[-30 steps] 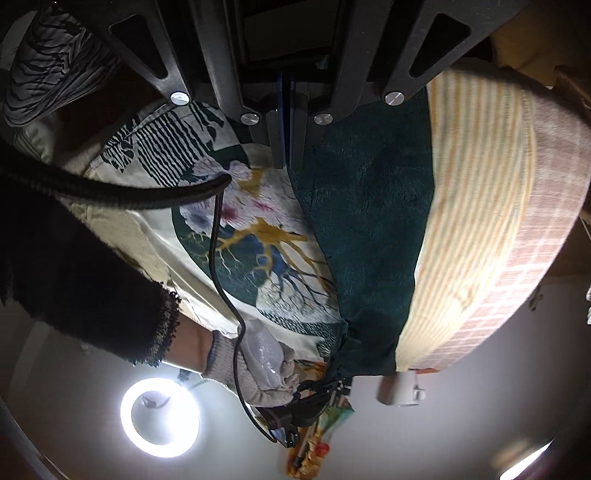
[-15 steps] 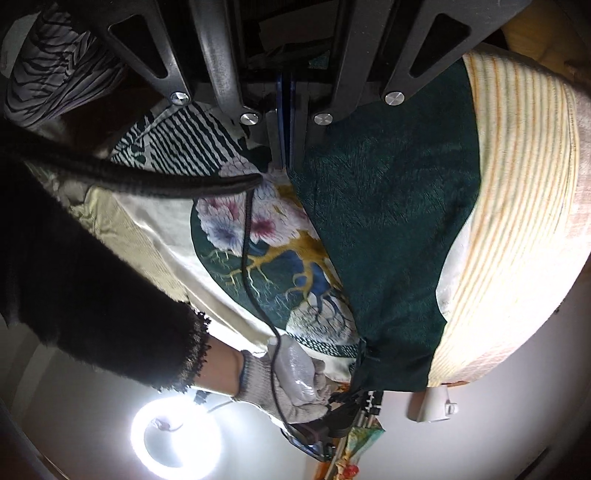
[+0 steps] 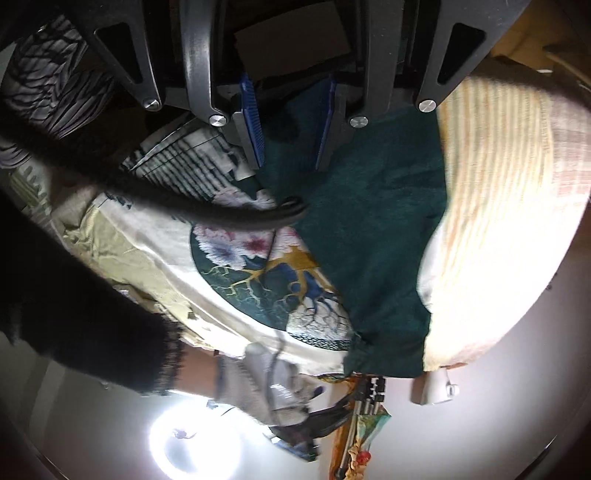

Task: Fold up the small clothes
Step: 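Lift and fold the green side over toward the shirt's middle with both grippers, then open both grippers and move them to the white sleeve side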

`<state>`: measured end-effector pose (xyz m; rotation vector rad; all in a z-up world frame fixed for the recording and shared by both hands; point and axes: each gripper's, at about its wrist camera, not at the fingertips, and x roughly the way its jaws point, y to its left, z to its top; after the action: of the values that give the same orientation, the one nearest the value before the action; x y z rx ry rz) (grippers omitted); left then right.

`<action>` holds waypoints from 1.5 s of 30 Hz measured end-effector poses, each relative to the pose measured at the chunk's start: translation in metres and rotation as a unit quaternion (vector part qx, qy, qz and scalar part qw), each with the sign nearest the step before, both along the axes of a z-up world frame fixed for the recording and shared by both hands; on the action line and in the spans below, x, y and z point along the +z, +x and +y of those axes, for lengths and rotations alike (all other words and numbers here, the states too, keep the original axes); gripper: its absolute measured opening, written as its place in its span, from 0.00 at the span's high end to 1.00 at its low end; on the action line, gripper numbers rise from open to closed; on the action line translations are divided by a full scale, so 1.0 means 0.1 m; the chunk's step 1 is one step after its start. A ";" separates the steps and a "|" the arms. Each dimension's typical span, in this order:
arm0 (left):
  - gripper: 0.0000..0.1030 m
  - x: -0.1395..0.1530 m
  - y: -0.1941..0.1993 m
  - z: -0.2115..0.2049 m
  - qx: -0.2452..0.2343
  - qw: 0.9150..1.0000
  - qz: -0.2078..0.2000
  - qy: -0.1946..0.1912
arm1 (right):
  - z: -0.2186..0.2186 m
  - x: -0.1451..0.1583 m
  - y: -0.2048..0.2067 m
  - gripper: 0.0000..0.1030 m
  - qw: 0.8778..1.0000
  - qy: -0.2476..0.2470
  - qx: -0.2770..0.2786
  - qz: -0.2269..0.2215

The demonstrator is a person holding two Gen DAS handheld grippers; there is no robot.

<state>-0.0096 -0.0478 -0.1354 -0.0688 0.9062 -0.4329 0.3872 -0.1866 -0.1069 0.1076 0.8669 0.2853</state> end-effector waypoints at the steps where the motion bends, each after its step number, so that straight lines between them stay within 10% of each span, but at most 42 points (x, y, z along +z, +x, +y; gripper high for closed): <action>1: 0.73 0.00 -0.02 0.03 0.002 1.000 -0.005 0.006 | -0.05 0.07 -0.06 0.42 1.000 0.006 -0.001 -0.005; 15: 0.73 0.13 -0.43 0.21 0.019 0.992 -0.081 0.091 | -1.28 0.94 -1.46 0.42 0.993 0.098 -0.034 -0.058; 21: 0.73 0.19 -0.45 0.10 0.025 0.993 -0.089 0.071 | -1.90 1.10 -2.02 0.42 0.990 0.095 -0.065 -0.084; 45: 0.58 0.12 -0.27 -2.21 -0.169 0.983 -0.076 -0.001 | -3.15 -0.21 -1.94 0.42 0.976 0.178 -0.123 0.038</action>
<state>-0.0362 -0.2683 -0.1229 0.1175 0.7685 -0.7440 0.1933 -0.5015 -0.1281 0.5588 0.8607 0.2028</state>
